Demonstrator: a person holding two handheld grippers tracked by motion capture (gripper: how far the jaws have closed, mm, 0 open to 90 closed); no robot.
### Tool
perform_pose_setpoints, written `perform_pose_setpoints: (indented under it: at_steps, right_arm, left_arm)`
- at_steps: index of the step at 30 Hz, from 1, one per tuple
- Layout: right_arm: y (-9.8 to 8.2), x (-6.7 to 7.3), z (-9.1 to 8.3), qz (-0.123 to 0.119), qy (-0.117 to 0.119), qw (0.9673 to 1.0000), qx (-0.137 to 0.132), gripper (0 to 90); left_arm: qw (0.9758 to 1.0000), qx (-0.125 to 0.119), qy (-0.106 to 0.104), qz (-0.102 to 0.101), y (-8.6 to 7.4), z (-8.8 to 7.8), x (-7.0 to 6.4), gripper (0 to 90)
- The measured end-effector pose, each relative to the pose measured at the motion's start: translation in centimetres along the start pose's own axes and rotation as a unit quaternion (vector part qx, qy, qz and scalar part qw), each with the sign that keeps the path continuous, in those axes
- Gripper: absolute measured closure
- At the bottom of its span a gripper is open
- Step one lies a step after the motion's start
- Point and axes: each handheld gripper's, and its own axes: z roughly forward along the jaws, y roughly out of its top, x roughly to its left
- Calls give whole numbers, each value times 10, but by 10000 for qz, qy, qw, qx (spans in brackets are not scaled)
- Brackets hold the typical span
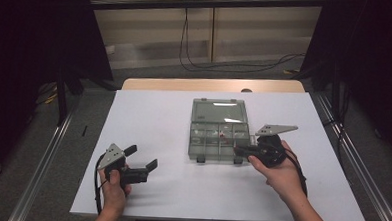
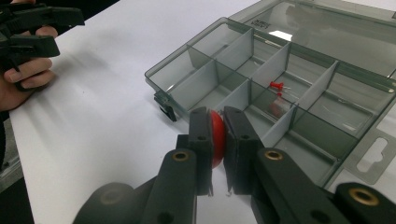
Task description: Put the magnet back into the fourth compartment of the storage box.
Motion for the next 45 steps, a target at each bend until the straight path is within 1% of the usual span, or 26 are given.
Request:
perform_pose_setpoints:
  at_steps: [2, 5, 7, 14, 15, 17, 18, 22, 33, 35, 45]
  right_arm:
    - [1, -2, 0, -20, 5, 10000, -9, 832]
    - [3, -4, 0, 27, -49, 10000, -20, 832]
    - [4, -5, 1, 10, -58, 10000, -40, 832]
    - [9, -10, 0, 64, -145, 9999, -68, 832]
    - [10, -12, 1, 36, -137, 9999, -96, 832]
    - [11, -14, 1, 88, -179, 9998, -73, 832]
    - [12, -15, 1, 61, -172, 9998, -95, 832]
    - [13, -18, 2, 122, -213, 9996, -109, 832]
    - [18, -27, 9, 129, -304, 9994, -111, 832]
    - [18, -29, 10, 193, -321, 9992, -101, 832]
    - [22, -39, 14, 288, -396, 9987, -123, 833]
  left_arm:
    - [10000, 2, 1, 1, 0, 0, 0, 9]
    - [10000, 2, 0, 1, 0, 0, 0, 9]
    - [10000, 1, 1, 2, 0, 0, 0, 9]
    - [10000, -3, 0, 0, 0, 0, 0, 9]
    - [10000, -3, 0, 1, 0, 0, 0, 9]
    - [10000, -4, -3, 0, 0, 0, 0, 9]
    - [10000, -2, -4, 1, 0, 0, 0, 9]
    - [10000, -1, -1, 2, 0, 0, 0, 9]
    - [10000, -1, -1, -1, 0, 0, 0, 9]
    - [10000, -5, -2, -1, 0, 0, 0, 9]
    - [10000, -5, -6, -5, 0, 0, 0, 9]
